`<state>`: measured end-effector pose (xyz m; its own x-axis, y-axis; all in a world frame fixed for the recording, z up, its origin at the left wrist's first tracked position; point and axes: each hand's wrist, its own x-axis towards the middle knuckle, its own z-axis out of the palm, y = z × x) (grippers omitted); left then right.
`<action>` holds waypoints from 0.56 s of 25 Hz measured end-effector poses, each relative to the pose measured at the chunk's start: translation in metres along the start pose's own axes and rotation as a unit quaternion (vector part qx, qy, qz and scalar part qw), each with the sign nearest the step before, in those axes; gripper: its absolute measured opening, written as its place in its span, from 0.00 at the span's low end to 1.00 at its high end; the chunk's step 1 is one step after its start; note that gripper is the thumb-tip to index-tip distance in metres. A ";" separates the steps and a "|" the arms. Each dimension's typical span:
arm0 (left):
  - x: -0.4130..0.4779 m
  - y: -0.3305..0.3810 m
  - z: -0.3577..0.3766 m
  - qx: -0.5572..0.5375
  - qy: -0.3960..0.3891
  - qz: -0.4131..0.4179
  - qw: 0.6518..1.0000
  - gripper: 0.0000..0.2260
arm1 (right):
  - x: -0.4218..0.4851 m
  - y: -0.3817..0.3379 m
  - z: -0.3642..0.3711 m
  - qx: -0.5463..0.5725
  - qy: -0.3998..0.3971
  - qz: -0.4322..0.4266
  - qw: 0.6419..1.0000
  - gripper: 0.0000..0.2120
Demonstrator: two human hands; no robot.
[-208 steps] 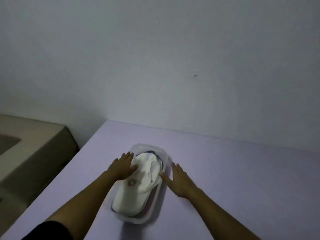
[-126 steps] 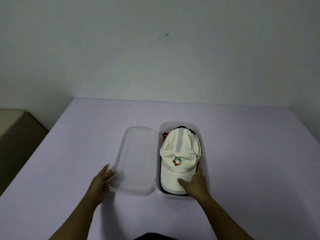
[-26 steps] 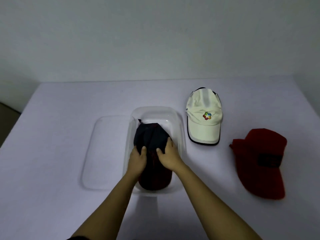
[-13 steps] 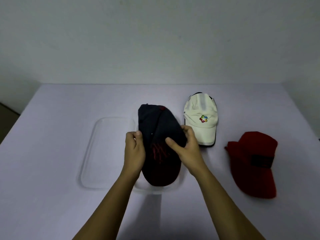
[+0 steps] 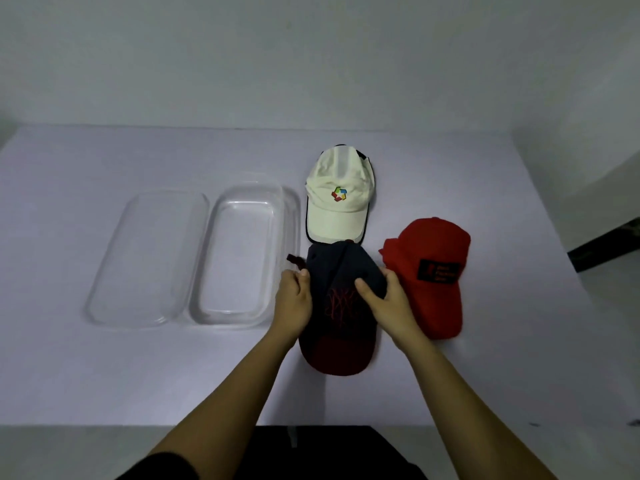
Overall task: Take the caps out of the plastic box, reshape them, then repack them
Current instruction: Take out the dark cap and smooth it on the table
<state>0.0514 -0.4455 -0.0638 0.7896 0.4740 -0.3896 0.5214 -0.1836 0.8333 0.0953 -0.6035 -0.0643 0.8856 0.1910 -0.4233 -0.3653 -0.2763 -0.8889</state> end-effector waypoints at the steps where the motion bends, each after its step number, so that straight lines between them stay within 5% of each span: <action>1: 0.002 -0.006 0.006 0.001 0.001 -0.006 1.000 0.14 | 0.006 0.008 0.000 -0.014 -0.005 0.010 1.000 0.18; 5: 0.000 -0.016 0.014 0.025 -0.042 0.002 0.999 0.16 | 0.027 0.025 0.000 -0.012 -0.014 0.073 0.997 0.26; 9: -0.029 -0.037 -0.004 0.008 -0.142 0.146 0.979 0.28 | 0.045 0.023 0.001 -0.018 -0.018 0.123 0.992 0.28; 12: -0.039 -0.059 -0.007 0.245 -0.185 0.308 0.900 0.35 | 0.051 0.020 0.000 -0.046 -0.023 0.137 0.989 0.28; 14: -0.036 -0.063 0.003 0.340 -0.120 0.383 0.851 0.29 | 0.047 0.013 -0.001 -0.050 -0.031 0.133 0.989 0.27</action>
<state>-0.0083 -0.4537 -0.1037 0.9828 -0.1823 0.0287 -0.1727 -0.8537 0.4913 0.1325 -0.5990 -0.0951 0.7407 0.1560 -0.6535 -0.5507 -0.4161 -0.7235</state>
